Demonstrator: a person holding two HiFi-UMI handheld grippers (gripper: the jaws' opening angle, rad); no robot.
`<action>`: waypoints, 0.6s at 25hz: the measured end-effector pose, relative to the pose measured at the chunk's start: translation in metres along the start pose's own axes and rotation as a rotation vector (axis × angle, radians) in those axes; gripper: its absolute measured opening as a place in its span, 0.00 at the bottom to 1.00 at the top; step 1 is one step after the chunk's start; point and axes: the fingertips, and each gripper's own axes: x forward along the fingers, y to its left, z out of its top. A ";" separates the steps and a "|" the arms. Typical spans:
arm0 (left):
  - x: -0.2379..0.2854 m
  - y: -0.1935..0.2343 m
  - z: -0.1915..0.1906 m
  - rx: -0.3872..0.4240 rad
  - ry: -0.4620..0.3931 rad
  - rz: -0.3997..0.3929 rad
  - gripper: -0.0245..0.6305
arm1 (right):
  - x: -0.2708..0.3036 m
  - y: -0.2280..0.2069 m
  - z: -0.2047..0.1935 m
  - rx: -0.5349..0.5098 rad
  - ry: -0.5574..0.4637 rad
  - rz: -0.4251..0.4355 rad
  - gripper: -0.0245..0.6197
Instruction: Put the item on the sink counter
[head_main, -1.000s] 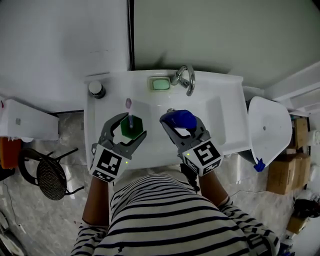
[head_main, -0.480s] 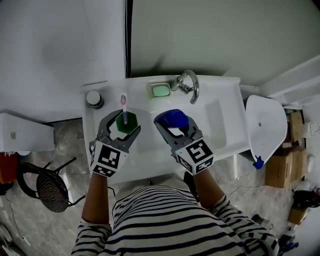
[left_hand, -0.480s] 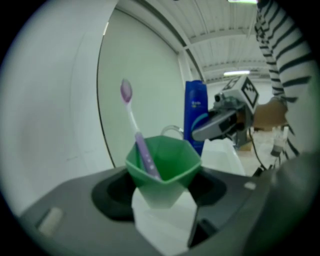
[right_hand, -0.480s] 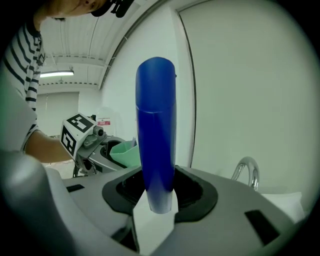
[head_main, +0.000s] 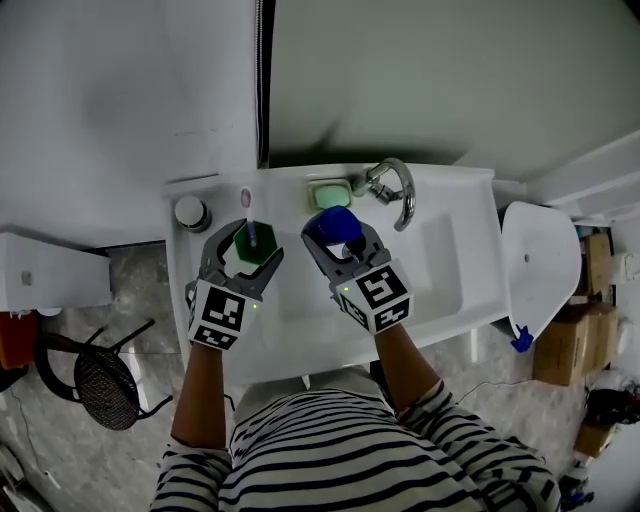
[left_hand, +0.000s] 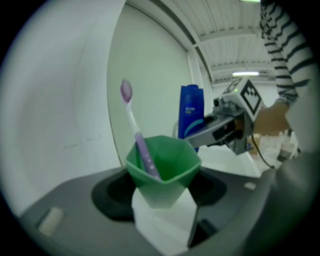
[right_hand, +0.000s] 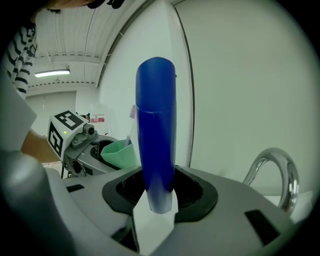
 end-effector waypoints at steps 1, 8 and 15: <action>0.001 0.001 0.000 -0.005 -0.001 0.003 0.50 | 0.006 -0.002 -0.002 0.000 0.004 -0.001 0.29; 0.000 0.005 0.002 -0.024 -0.016 0.010 0.50 | 0.046 -0.019 -0.019 0.012 0.021 -0.008 0.29; -0.006 0.008 0.007 -0.035 -0.035 0.027 0.50 | 0.075 -0.035 -0.032 0.007 0.037 -0.018 0.29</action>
